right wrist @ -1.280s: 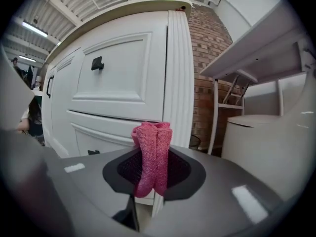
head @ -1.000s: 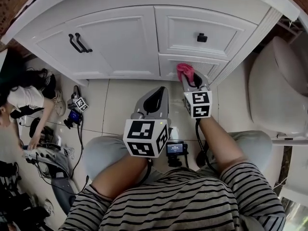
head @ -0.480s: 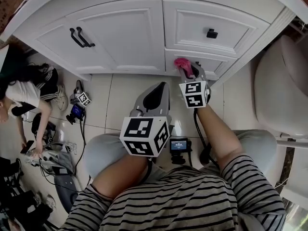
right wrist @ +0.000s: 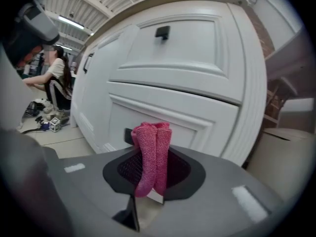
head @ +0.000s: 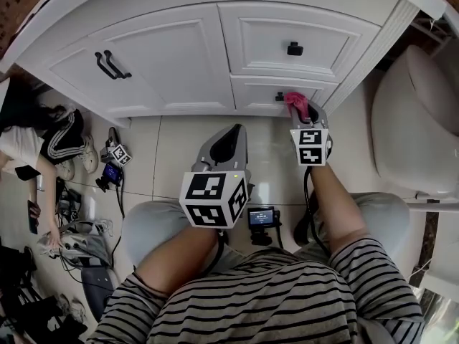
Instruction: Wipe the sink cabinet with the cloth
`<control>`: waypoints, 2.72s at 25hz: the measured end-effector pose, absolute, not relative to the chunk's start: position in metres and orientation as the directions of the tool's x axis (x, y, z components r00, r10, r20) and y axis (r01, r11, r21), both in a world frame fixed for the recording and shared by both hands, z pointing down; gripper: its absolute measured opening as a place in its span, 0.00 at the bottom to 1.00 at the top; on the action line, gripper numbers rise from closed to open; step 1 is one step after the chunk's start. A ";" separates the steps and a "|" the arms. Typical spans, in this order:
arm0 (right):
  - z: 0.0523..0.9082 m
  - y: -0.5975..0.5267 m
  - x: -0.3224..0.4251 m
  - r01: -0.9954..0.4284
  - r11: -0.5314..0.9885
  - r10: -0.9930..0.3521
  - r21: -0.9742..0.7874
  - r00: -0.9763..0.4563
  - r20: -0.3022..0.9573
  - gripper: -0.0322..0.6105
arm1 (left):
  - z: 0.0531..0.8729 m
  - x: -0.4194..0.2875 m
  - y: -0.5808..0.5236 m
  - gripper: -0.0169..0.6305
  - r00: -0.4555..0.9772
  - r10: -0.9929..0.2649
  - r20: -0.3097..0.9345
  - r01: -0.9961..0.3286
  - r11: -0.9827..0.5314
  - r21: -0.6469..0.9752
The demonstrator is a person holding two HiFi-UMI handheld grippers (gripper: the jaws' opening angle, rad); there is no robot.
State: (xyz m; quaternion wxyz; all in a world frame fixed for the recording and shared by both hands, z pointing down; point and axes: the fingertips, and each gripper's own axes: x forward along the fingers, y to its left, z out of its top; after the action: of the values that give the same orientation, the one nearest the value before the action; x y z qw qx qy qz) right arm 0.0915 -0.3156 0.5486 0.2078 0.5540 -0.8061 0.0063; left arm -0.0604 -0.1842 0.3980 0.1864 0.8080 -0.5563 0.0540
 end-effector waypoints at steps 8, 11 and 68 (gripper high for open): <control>0.555 -0.307 0.145 -0.977 0.171 -0.925 0.126 -0.115 0.362 0.20 | 0.393 -0.066 -0.184 0.02 0.384 -0.880 0.279 -0.909 -0.307 0.283; 0.577 -0.293 0.072 -0.926 0.357 -0.881 0.119 -0.292 0.374 0.20 | 0.386 -0.068 -0.181 0.02 0.390 -0.883 0.261 -0.901 -0.308 0.305; 0.321 -0.141 0.145 -0.920 0.380 -0.925 -0.095 -0.381 -0.008 0.20 | 0.321 -0.079 -0.125 0.02 0.259 -0.963 0.074 -0.966 -0.258 0.018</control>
State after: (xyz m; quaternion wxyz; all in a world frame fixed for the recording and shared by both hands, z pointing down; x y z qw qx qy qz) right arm 0.1446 -0.1406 0.3211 -0.0300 0.5556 -0.8301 0.0373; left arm -0.0791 -0.1245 0.3214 0.0297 0.7928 -0.6082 0.0236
